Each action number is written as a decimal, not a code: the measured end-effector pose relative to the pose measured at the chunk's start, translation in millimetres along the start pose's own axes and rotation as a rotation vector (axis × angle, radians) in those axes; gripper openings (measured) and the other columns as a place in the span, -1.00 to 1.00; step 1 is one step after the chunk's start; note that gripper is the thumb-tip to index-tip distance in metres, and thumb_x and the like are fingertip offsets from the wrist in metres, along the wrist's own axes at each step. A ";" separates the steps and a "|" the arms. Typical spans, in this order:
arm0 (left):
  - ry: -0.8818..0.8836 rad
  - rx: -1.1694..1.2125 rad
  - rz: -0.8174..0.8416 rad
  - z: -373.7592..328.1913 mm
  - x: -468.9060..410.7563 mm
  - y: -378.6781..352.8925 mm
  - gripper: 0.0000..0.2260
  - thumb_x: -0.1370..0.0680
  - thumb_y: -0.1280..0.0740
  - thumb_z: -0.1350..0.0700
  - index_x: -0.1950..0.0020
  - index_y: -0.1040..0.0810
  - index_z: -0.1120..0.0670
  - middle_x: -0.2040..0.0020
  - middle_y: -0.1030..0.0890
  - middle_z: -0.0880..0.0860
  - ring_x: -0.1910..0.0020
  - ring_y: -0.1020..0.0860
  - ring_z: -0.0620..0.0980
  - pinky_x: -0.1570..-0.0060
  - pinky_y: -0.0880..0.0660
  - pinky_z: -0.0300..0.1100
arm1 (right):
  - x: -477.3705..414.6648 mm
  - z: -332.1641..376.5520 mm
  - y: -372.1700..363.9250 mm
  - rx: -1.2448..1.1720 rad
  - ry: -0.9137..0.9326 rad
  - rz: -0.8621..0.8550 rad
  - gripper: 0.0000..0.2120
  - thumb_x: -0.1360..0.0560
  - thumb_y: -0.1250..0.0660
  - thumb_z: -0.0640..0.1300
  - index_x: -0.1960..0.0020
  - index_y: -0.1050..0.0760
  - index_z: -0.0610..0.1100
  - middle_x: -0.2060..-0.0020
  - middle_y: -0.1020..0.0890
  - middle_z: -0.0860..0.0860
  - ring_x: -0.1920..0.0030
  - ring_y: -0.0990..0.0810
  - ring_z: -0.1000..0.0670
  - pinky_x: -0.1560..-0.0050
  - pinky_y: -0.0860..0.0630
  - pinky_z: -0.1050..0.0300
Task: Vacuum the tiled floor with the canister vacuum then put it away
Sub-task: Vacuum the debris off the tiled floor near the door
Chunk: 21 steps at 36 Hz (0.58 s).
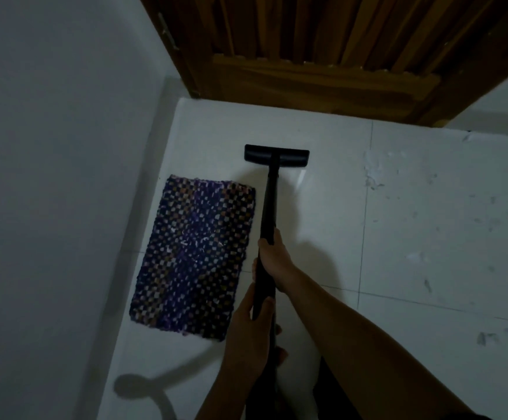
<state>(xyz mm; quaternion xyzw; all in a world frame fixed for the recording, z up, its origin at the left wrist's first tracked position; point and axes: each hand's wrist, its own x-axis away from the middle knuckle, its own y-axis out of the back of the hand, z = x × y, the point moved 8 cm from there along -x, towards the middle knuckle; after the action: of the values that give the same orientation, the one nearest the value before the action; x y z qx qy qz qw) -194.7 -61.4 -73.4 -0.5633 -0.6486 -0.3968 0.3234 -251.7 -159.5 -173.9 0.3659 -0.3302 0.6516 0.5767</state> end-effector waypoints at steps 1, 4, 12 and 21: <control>-0.003 0.004 -0.015 -3.5 -4.1 0.4 -0.58 -0.62 -0.18 0.08 -0.48 -0.24 -0.07 0.28 -0.55 0.10 0.38 -0.54 -0.01 0.48 -0.51 -0.18 | -4.1 3.5 -1.5 0.004 0.006 0.004 -0.46 -0.65 -0.07 -0.10 -0.56 0.03 0.10 0.33 -0.50 -0.10 0.50 -0.47 -0.03 0.55 -0.43 0.21; -0.032 0.019 -0.050 -16.4 -16.2 -5.5 -0.59 -0.61 -0.18 0.09 -0.46 -0.27 -0.05 0.28 -0.54 0.06 0.33 -0.55 0.00 0.30 -0.55 -0.05 | -17.6 15.2 3.1 0.023 0.015 -0.011 -0.48 -0.64 -0.08 -0.08 -0.54 -0.01 0.14 0.36 -0.50 -0.09 0.49 -0.47 -0.04 0.46 -0.47 0.14; -0.038 0.041 0.059 -57.8 -39.5 -56.5 -0.58 -0.61 -0.19 0.06 -0.47 -0.23 -0.09 0.28 -0.54 0.02 0.40 -0.54 -0.07 0.33 -0.52 -0.12 | -44.5 48.8 66.1 0.009 -0.004 -0.089 -0.49 -0.63 -0.06 -0.11 -0.54 -0.04 0.12 0.43 -0.47 -0.12 0.54 -0.44 -0.06 0.53 -0.45 0.16; -0.071 0.054 0.130 -86.6 -37.0 -111.6 -0.59 -0.61 -0.19 0.08 -0.46 -0.26 -0.08 0.27 -0.56 0.03 0.39 -0.54 -0.09 0.42 -0.50 -0.19 | -46.7 64.9 133.7 -0.035 -0.009 -0.169 -0.52 -0.62 -0.07 -0.13 -0.52 -0.12 0.12 0.44 -0.47 -0.11 0.53 -0.44 -0.04 0.51 -0.46 0.15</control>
<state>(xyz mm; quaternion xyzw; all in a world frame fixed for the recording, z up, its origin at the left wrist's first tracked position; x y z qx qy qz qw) -301.5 -160.8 -81.0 -0.6091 -0.6321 -0.3372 0.3401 -375.2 -254.2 -181.7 0.3852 -0.3120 0.5930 0.6345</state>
